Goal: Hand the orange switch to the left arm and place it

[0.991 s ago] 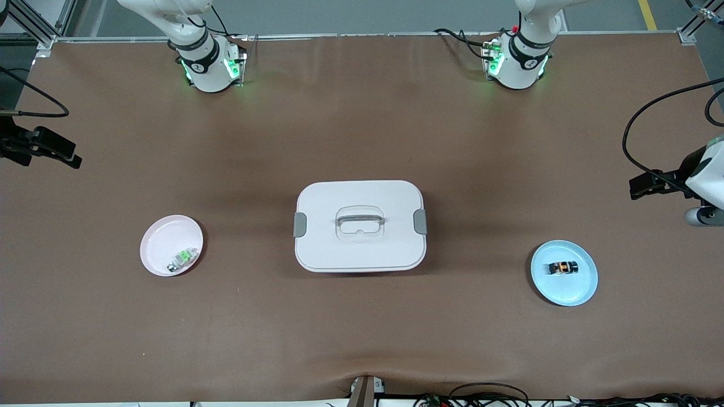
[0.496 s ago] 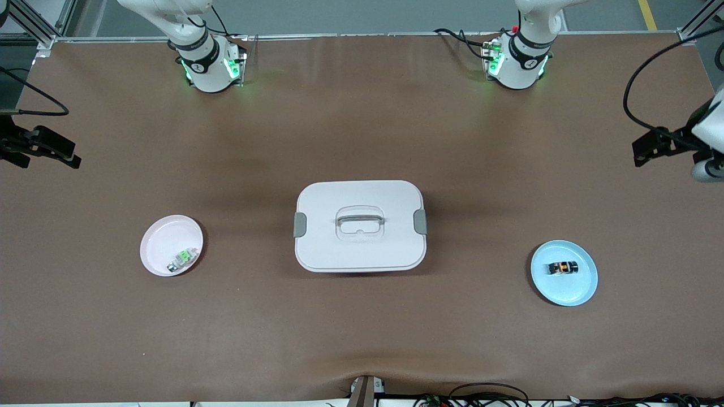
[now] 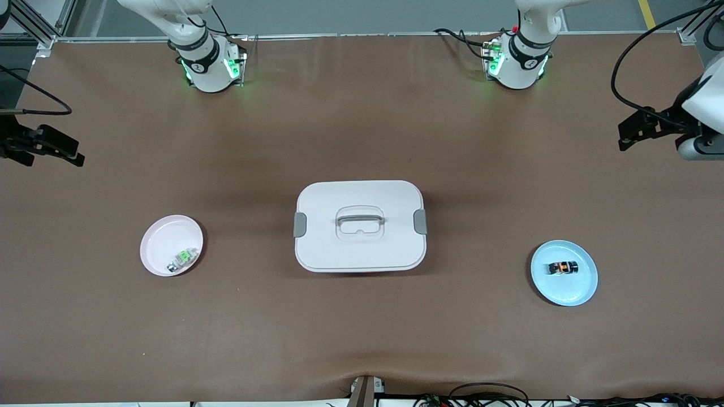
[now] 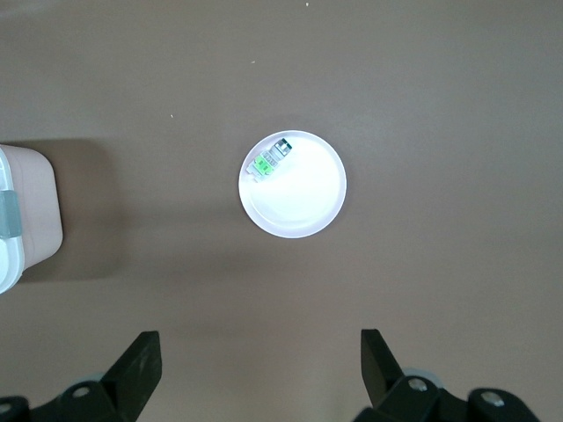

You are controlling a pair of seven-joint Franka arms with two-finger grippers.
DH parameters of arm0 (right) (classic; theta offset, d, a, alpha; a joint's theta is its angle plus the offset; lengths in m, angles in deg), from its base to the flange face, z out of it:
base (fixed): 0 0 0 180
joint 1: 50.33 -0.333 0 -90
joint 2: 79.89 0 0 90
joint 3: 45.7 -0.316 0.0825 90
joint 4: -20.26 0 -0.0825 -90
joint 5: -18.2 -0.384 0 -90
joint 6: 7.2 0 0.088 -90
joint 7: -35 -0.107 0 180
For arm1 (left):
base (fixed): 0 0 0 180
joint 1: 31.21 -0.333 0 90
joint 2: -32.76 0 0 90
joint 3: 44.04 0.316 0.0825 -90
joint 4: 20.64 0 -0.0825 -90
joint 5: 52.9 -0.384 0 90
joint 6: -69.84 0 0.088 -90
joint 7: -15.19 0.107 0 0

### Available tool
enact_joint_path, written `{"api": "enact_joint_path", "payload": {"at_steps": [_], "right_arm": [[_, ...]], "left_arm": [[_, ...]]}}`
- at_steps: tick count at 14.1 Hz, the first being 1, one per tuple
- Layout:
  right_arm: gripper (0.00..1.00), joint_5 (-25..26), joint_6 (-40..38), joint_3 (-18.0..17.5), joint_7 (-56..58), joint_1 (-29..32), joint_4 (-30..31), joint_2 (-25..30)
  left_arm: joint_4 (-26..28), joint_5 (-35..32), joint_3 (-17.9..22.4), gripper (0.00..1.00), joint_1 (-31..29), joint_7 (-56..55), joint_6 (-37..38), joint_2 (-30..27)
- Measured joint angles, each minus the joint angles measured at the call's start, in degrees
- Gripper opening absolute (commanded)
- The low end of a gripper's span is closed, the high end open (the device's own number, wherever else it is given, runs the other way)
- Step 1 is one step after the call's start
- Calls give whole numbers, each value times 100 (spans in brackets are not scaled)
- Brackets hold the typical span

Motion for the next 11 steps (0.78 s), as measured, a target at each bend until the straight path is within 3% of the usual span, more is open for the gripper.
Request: {"api": "enact_joint_path", "payload": {"at_steps": [3,11], "right_arm": [[100,-7,-4,-19,0,-30,0,0],[100,-14,-4,54,-236,48,1,2]], "left_arm": [[287,135,437,100,419,-85,-8,-299],[645,145,607,100,825,-374,1,-663]]}}
